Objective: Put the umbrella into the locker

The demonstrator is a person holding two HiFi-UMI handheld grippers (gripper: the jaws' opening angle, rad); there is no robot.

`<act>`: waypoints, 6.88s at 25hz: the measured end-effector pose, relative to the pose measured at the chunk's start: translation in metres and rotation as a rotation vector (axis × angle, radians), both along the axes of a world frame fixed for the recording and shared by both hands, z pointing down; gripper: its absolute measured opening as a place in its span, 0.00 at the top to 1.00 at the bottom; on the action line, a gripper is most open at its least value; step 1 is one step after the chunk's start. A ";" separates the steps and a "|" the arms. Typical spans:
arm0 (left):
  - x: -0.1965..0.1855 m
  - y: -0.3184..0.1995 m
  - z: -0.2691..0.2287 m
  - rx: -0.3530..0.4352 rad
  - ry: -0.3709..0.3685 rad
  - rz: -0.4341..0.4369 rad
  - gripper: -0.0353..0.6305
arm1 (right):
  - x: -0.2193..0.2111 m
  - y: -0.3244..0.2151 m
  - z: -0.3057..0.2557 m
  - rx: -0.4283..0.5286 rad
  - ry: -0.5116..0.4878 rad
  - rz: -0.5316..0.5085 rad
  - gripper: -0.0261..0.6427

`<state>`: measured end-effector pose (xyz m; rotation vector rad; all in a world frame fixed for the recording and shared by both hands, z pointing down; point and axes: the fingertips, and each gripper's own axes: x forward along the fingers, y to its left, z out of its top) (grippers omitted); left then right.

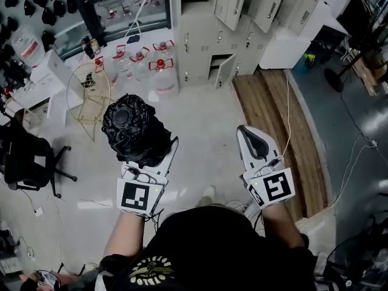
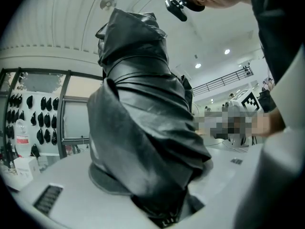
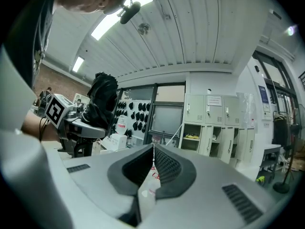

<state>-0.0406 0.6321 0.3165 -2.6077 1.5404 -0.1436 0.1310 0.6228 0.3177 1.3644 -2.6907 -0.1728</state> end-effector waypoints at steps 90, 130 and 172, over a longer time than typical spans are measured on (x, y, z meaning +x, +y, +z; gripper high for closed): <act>-0.075 -0.329 0.009 -0.014 -0.028 0.002 0.53 | -0.085 -0.325 0.005 0.009 0.040 -0.011 0.92; -0.093 -0.437 0.038 -0.090 -0.079 0.025 0.53 | -0.100 -0.429 0.021 -0.007 0.060 0.009 0.92; -0.025 -0.561 0.073 -0.208 -0.161 0.114 0.53 | -0.068 -0.555 0.048 -0.114 0.046 -0.020 0.92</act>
